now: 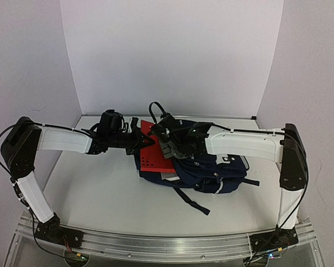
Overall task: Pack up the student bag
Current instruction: Place the files in the student bag.
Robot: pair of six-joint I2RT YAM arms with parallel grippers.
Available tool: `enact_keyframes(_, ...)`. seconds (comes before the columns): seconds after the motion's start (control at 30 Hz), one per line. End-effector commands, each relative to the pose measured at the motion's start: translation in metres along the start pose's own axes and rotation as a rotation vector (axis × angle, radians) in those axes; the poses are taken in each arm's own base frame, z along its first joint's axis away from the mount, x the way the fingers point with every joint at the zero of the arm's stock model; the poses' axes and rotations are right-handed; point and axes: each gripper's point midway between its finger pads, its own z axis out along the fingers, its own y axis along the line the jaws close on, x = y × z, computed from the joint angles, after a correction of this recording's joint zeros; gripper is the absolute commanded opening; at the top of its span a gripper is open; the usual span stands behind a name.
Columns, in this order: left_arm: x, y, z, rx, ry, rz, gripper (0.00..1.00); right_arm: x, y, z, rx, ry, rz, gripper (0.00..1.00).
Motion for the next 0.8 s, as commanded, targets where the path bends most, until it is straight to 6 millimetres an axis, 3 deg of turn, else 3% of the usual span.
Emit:
enact_keyframes(0.0,0.021,0.011,0.01,-0.049,0.093,0.042,0.05,-0.056,-0.038,-0.035,-0.019,-0.094,0.168,0.01)
enact_keyframes(0.27,0.018,0.003,0.008,-0.133,0.158,0.047,0.04,-0.179,-0.085,-0.171,-0.278,-0.474,0.311,0.0)
enact_keyframes(0.37,0.014,-0.004,0.008,-0.162,0.163,0.056,0.04,-0.208,-0.092,-0.208,-0.351,-0.572,0.297,0.0)
enact_keyframes(0.57,0.007,-0.016,0.016,-0.197,0.144,0.096,0.03,-0.227,-0.063,-0.228,-0.534,-0.653,0.252,0.0)
enact_keyframes(0.77,0.021,-0.045,0.059,-0.038,0.157,0.069,0.0,-0.233,-0.038,-0.229,-0.661,-0.699,0.311,0.0)
